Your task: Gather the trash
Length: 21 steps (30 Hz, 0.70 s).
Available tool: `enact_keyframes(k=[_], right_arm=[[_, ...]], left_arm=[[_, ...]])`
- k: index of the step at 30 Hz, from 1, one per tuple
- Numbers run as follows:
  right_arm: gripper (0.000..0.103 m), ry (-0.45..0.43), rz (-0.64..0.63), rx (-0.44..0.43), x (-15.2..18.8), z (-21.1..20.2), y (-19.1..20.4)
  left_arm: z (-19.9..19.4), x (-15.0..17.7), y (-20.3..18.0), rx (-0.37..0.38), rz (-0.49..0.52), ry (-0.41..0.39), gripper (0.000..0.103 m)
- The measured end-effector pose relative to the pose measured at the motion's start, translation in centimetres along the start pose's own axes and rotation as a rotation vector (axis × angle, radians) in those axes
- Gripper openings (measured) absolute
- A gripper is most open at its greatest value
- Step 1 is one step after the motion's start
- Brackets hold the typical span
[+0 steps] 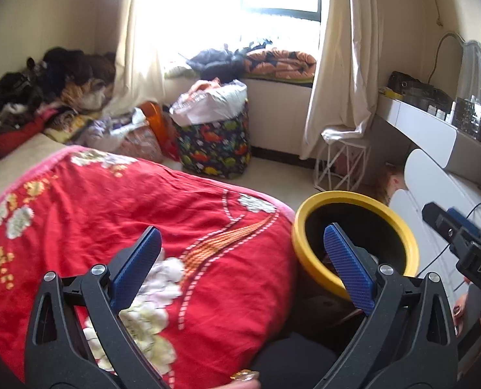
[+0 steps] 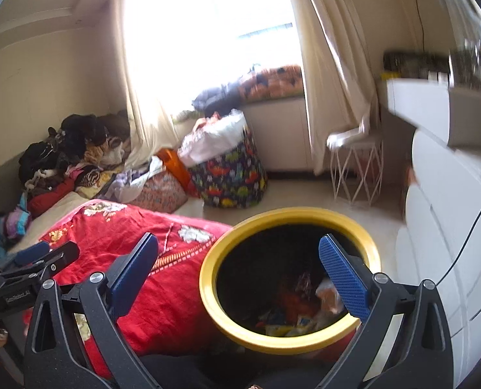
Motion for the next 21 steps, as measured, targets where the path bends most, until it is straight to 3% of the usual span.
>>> enact_keyframes(k=[6,21], right_arm=[[0.097,-0.073,-0.052,0.023,1.9,-0.6,1.6],[0.097,-0.086,-0.097,0.028,3.2,-0.7,2.3]], left_arm=[[-1.5,1.0,0.8,-0.028,-0.031,-0.057,0.092],[-2.5,1.2,1.4,-0.034,-0.054,-0.106,0.092]])
Point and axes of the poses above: each gripper's, at about its wrist camera, not at the fingertips, and z roughly the way its jaws point, y to its left, x to its underside, the point moved 2 cm from there along z, roughly the way its jaws point, and after that the axes turned 1 degree about x, right-handed, at the moved point
